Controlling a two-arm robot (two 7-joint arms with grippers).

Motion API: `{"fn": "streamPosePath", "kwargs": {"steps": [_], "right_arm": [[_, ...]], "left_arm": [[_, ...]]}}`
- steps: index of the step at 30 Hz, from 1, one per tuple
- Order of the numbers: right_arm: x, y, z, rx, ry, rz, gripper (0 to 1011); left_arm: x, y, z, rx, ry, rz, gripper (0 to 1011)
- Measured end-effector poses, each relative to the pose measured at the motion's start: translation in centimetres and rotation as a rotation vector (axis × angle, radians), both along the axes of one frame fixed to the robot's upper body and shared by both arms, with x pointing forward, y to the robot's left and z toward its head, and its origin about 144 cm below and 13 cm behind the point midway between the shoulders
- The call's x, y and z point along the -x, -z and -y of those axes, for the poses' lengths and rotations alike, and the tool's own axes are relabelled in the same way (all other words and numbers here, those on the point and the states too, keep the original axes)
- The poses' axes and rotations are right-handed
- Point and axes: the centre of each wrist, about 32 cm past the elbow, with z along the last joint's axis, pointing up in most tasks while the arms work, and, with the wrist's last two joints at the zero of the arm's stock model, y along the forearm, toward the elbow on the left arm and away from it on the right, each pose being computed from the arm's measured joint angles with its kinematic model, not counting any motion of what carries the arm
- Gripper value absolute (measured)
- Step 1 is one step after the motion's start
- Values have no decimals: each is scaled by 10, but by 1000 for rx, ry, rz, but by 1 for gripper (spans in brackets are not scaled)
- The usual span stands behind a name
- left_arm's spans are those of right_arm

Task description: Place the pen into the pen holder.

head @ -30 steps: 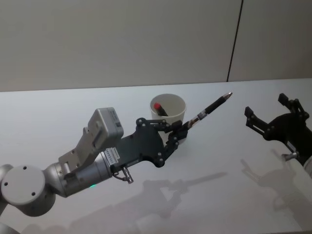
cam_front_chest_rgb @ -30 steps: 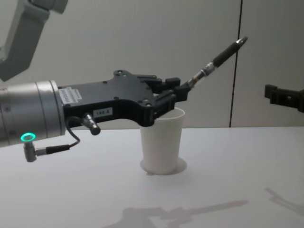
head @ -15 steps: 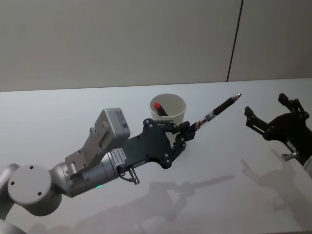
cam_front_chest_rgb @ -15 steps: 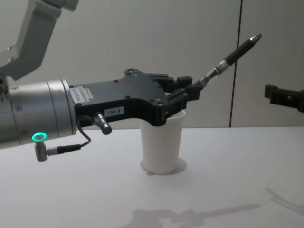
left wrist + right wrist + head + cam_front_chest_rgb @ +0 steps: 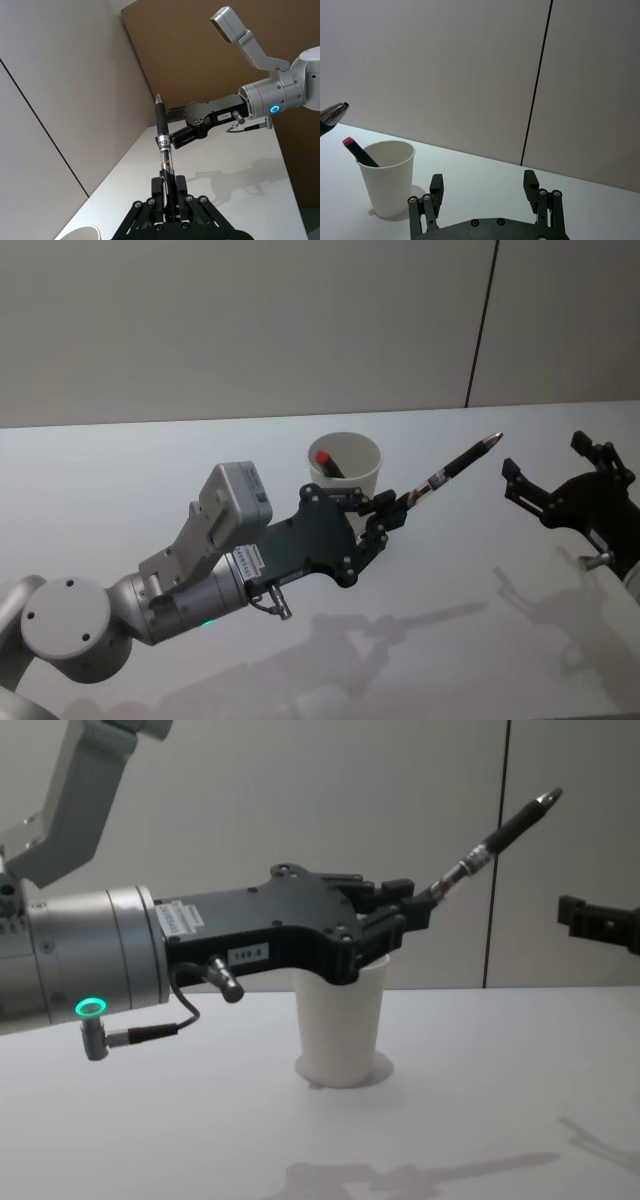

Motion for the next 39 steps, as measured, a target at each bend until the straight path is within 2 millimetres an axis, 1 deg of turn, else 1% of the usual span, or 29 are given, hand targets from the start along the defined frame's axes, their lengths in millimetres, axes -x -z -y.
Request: {"fn": "streamPosePath", "kwargs": {"steps": [17,27,39], "right_arm": [[8,5,11,-89,-89,8,1002],[13,12,22,-186,-210,3,1002],[14,21,32,-297,-378,-2,1002]], "left_arm": [[0,0,1,1,3,0,174],[0,0,1,1,4,0,174],[0,0,1,1,4,0,174]]}}
